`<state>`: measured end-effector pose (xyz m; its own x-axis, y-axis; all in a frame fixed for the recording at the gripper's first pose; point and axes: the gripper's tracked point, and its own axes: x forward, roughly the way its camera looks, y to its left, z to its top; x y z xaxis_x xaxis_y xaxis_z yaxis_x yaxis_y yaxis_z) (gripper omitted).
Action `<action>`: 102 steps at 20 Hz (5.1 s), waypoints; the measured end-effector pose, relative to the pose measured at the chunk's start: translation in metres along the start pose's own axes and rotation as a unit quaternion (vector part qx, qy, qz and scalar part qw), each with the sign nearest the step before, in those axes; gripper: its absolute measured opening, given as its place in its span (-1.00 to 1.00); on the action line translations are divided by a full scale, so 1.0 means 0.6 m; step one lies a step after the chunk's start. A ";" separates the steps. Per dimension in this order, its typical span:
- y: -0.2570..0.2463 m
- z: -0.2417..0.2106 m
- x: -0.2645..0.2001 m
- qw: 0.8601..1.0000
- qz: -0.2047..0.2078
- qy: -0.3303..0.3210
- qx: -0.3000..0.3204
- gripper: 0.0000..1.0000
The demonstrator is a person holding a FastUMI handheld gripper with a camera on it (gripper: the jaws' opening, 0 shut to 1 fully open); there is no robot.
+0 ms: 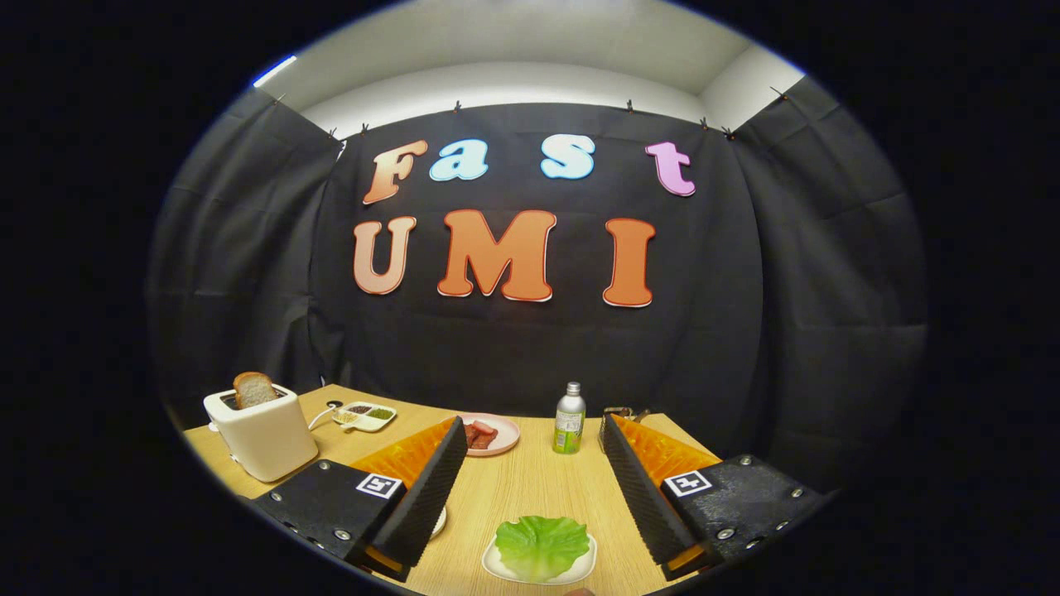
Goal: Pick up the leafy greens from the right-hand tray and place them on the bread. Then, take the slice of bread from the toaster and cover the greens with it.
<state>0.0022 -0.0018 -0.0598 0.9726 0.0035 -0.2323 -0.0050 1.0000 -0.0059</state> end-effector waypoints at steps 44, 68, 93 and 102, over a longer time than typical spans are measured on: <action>0.000 -0.459 0.081 0.866 0.023 0.499 -0.003 -0.02; 0.251 -0.320 0.109 0.893 0.183 0.408 0.046 -0.87; 0.437 -0.202 0.108 0.892 0.234 0.386 0.022 0.51; 0.619 -0.040 0.078 0.881 0.280 0.382 0.006 0.79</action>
<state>0.0400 0.3694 -0.0961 0.3785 0.4954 -0.7819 -0.4276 0.8427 0.3270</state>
